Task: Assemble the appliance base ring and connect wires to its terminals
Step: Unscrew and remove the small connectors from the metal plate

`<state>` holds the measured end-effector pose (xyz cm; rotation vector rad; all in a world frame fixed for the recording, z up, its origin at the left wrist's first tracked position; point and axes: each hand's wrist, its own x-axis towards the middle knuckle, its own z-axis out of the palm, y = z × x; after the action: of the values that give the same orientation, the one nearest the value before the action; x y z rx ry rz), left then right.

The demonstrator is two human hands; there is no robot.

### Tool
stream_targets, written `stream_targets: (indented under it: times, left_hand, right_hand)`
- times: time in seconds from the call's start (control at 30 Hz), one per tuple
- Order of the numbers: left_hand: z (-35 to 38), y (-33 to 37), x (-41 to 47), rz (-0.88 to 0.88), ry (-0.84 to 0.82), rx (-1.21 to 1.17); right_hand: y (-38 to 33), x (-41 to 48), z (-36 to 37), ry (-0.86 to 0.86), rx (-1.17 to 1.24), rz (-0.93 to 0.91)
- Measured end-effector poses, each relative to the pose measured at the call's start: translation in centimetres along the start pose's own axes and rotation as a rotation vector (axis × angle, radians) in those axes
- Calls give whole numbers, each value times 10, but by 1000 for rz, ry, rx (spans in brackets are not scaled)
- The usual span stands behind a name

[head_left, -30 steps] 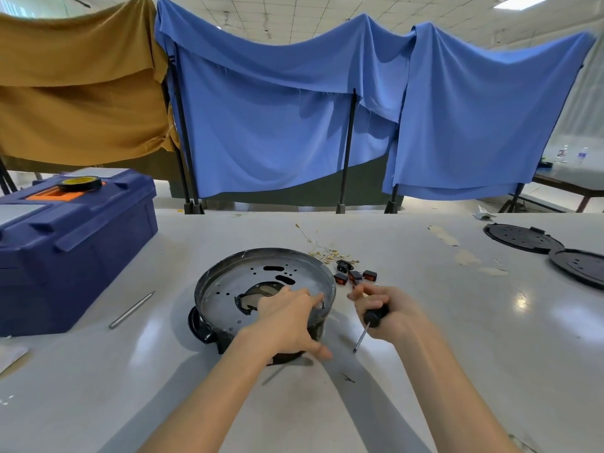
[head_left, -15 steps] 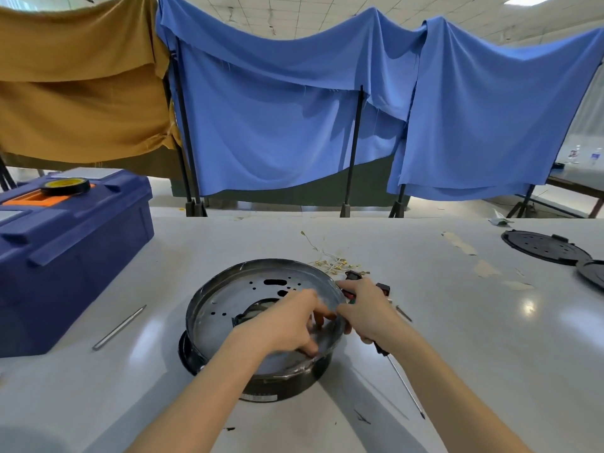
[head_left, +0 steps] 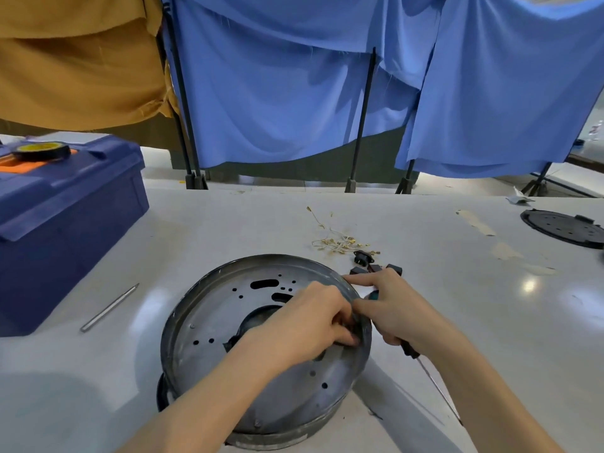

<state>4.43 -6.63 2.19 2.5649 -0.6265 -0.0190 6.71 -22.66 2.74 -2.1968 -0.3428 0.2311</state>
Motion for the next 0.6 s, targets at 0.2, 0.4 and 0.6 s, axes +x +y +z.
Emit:
stream_targets:
  times: [0.2, 0.4, 0.6]
  left_hand:
    - [4, 3, -3, 71, 95, 48]
    - [-3, 3, -7, 2, 120, -125]
    - [-11, -2, -11, -112, 169, -417]
  right_hand:
    - [2, -3, 3, 1, 109, 2]
    - [2, -6, 7, 25, 115, -34]
    - [2, -8, 9, 44, 126, -50]
